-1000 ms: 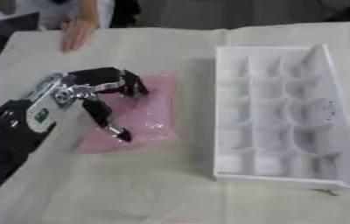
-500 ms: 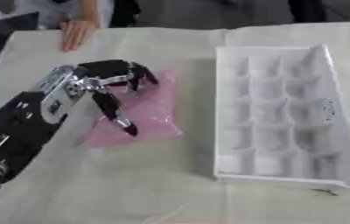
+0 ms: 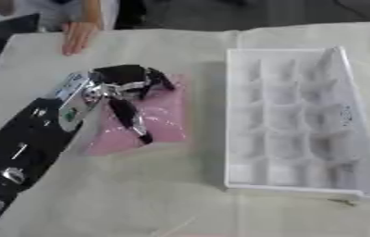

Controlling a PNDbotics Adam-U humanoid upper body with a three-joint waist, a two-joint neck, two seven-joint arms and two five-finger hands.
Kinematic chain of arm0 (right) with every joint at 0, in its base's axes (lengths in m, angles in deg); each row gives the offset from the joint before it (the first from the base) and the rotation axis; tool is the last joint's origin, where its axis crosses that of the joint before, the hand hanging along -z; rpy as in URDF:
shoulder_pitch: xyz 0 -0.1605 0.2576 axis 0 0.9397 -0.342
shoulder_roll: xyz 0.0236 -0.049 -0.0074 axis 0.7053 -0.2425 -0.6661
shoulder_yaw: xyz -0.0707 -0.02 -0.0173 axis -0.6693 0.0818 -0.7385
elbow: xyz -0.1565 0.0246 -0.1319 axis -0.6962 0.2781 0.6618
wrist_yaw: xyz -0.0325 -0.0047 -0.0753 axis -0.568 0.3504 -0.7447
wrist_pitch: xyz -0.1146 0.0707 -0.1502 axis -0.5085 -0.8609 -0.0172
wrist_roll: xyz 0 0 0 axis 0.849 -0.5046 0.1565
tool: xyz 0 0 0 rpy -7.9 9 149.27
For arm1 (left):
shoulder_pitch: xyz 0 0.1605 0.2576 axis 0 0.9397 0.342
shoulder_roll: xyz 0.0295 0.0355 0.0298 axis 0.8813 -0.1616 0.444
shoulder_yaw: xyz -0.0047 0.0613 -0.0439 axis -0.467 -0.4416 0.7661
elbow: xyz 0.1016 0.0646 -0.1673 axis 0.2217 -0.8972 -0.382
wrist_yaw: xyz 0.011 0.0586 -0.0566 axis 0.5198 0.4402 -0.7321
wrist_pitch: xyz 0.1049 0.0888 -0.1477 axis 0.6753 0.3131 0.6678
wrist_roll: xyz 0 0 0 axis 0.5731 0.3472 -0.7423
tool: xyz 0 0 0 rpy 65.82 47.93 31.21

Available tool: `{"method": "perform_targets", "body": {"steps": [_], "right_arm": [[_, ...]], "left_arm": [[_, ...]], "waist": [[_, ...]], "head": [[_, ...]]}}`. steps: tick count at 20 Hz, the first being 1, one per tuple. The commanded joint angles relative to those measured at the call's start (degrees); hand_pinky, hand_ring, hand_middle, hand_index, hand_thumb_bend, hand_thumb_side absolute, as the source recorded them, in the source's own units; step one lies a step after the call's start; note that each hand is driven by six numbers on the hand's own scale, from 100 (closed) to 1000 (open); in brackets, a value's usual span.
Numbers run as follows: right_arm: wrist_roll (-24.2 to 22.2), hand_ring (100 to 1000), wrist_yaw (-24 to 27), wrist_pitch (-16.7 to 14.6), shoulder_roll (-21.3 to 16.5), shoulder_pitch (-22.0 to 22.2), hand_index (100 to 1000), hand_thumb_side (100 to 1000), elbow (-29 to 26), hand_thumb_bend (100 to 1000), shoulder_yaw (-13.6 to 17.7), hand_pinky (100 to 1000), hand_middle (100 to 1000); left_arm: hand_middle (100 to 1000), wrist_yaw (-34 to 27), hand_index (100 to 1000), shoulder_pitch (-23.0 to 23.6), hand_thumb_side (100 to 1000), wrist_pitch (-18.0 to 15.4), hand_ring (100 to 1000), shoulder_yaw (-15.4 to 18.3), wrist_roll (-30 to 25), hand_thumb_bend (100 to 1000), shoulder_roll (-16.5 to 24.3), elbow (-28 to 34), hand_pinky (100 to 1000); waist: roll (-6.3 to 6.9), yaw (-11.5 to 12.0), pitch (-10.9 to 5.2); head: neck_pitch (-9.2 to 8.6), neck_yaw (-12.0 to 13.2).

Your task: Pick up objects on the table and place them in the box.

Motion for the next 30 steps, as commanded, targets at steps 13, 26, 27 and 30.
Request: {"method": "perform_targets", "body": {"steps": [13, 26, 27, 30], "right_arm": [[-0.3, 774, 0.06, -0.1, -0.57, -1.58, 737, 980, -0.75, 100, 0.55, 630, 761], [-0.52, 773, -0.01, 0.39, -0.43, -1.51, 736, 978, -0.75, 100, 0.48, 629, 761], [-0.53, 773, -0.01, 0.44, -0.4, -1.46, 736, 978, -0.75, 100, 0.49, 628, 760], [-0.55, 773, 0.0, 0.54, -0.34, -1.39, 736, 978, -0.75, 100, 0.51, 628, 760]], "left_arm": [[236, -1.06, 307, 1.33, 100, 5.68, 228, 0.08, 9.62, 102, -3.15, -0.08, 100], [100, -1.62, 176, 2.08, 100, 7.36, 100, 1.4, 20.02, 104, -1.21, 2.92, 100], [100, -1.97, 149, 2.16, 100, 7.74, 100, 1.87, 21.23, 100, -0.95, 3.66, 100], [100, -3.45, 140, 2.56, 100, 8.79, 100, 3.16, 24.26, 100, -0.59, 5.74, 100]], "waist": [[-0.07, -0.52, -0.02], [0.1, -0.07, -0.3], [0.1, 0.0, -0.37], [0.04, 0.15, -0.52]], "head": [[0.0, 0.29], [0.0, 0.07], [0.0, 0.07], [0.0, -0.16]]}}
